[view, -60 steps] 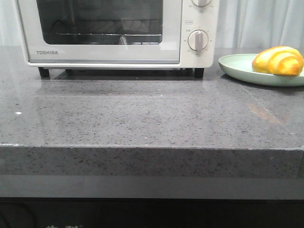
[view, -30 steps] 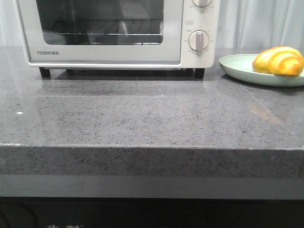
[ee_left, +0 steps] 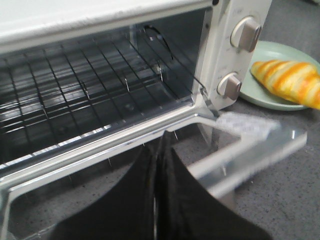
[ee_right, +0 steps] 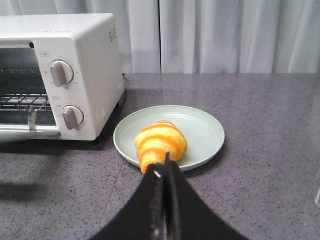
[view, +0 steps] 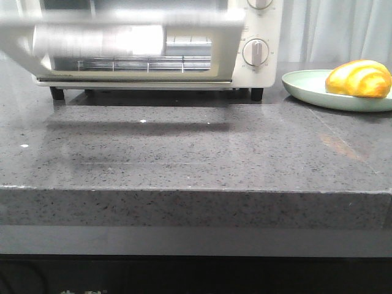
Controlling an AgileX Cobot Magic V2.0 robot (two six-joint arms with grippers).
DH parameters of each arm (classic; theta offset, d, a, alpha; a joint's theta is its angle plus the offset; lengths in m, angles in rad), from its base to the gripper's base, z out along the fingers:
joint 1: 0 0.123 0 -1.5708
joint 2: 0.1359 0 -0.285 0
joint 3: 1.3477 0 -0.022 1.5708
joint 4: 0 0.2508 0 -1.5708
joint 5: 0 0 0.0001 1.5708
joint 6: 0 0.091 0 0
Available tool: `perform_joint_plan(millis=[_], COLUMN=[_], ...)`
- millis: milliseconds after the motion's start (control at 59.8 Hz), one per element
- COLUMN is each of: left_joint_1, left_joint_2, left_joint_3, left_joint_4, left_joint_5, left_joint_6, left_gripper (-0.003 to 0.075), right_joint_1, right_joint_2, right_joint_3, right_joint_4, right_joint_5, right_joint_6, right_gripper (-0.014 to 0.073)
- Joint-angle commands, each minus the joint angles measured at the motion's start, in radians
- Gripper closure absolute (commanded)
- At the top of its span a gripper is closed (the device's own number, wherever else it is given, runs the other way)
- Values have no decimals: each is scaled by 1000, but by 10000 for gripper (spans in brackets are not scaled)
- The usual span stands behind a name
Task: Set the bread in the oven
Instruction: 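Pull the toaster oven door down and open with the left gripper, then move the right gripper over the croissant on the green plate and grasp it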
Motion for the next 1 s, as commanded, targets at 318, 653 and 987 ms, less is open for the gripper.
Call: perform_joint_plan(millis=[318,653,987], left_joint_1=[302,434,464], left_joint_2=[-229,-445,-573], left_joint_3=[98,260,351], left_joint_4=[-11,-13,-33], left_joint_5=[-79,-90,-84], left_joint_6=[-51,-51,-51], left_gripper=[741,741,741], right_joint_1=[-9,-9,-9], right_joint_2=[19,19,43], right_joint_3=[-35,-35,-34], right_joint_4=[-8,15,32], right_joint_5=[-86,-87,-139], right_joint_6=[-2,-2,-2], right_gripper=[660,524,15])
